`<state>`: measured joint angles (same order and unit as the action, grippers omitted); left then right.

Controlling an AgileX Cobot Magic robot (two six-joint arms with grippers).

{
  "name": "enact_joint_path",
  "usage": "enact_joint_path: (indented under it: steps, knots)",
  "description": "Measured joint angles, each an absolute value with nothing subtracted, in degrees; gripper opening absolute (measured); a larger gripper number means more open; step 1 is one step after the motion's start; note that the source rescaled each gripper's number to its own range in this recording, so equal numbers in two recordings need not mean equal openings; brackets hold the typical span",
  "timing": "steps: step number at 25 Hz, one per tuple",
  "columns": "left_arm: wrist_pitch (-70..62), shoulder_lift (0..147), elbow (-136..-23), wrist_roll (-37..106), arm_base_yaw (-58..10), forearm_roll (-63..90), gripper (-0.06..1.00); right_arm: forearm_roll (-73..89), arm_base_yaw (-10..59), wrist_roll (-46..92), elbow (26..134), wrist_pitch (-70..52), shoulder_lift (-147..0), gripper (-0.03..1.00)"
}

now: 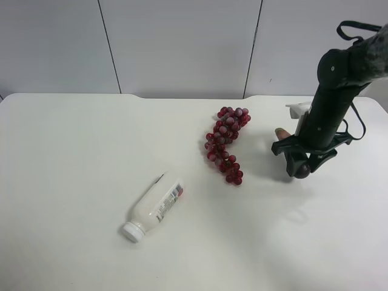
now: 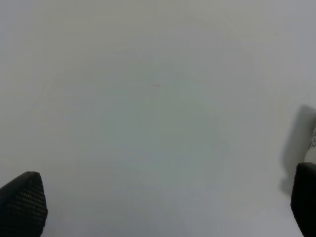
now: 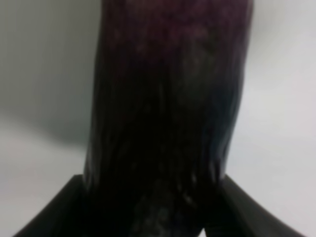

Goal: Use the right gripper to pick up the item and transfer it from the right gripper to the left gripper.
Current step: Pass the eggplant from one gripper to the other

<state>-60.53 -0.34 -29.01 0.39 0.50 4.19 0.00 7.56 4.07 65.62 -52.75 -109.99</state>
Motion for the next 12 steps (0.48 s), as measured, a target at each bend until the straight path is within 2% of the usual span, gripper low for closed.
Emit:
enact_joint_path:
  steps: [5,12]
  knots:
    - [-60.5,-0.3,-29.0,0.4,0.5,4.2,1.00,0.6,7.8,4.1,70.2,-58.3,-106.8,0.00]
    - [-60.5,-0.3,-29.0,0.4,0.5,4.2,1.00,0.8,8.6,4.4,70.9,-59.3,-99.4,0.00]
